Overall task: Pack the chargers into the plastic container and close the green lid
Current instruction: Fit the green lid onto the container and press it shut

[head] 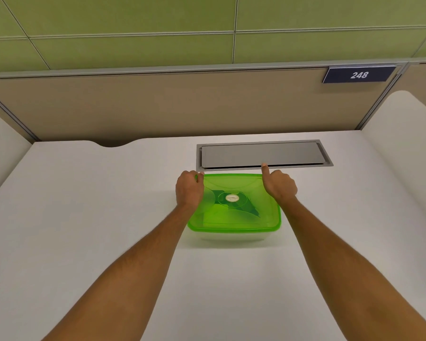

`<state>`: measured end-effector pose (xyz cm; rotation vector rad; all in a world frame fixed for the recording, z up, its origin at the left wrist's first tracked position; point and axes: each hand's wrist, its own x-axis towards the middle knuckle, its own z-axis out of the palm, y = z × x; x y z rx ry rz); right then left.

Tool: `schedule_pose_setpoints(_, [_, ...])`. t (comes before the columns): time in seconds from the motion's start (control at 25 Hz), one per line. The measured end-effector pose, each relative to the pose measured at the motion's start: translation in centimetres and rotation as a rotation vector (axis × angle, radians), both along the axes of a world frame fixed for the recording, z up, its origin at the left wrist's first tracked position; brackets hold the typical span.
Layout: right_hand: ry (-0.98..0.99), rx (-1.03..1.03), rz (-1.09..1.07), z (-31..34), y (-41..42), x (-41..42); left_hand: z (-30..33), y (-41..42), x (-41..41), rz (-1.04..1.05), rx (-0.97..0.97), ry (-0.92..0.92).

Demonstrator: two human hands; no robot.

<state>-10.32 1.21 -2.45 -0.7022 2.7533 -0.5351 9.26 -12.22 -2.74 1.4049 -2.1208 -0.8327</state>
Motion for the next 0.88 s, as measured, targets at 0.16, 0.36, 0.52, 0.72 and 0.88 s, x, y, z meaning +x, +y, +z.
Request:
schedule_pose_setpoints(0.16, [0.020,0.082,-0.042,0.2,3.4,2.3,0.3,0.2,0.6,0.086,0.070,0.110])
schedule_pose_setpoints(0.36, [0.024,0.160,-0.096,-0.3,7.2,5.4,0.4,1.9,3.7,0.124,0.116,-0.012])
schedule_pose_setpoints(0.52, [0.065,0.164,-0.121,-0.1,7.9,7.0,-0.5,4.9,5.9,0.092,0.180,-0.249])
schedule_pose_setpoints(0.72, [0.042,0.120,-0.186,-0.4,8.3,7.7,-0.5,7.0,6.2,0.129,0.161,-0.283])
schedule_pose_setpoints(0.88, [-0.051,-0.023,-0.288,-1.1,8.7,7.8,-0.4,7.4,6.2,0.166,0.180,-0.223])
